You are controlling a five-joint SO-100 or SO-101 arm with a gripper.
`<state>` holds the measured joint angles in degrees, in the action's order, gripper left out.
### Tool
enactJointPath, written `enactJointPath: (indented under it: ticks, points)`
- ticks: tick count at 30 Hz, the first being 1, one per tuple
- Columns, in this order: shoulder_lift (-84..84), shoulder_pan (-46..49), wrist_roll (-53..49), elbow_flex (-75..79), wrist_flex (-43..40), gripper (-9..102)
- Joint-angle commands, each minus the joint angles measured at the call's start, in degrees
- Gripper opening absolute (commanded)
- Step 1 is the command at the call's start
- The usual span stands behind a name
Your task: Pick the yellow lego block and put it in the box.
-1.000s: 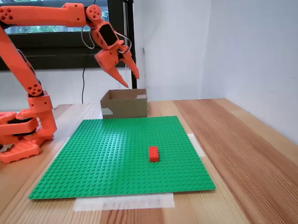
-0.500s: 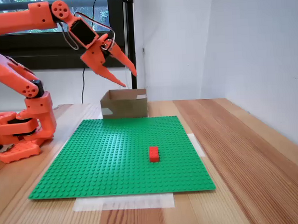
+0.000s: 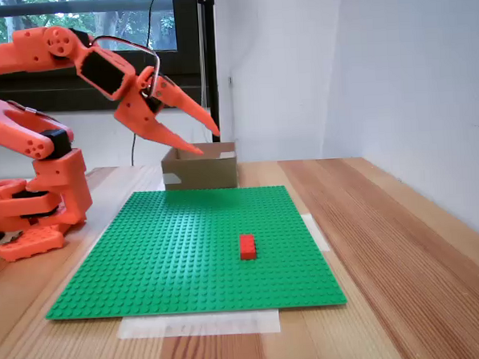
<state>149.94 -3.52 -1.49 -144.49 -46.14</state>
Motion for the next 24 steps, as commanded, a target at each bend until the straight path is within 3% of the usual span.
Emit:
enactJointPath:
  ticks: [1, 24]
  points:
    - [3.8, 1.0, 0.3, -1.4, 0.6, 17]
    - [25.2, 4.3, 1.2, -19.1, -2.1, 15]
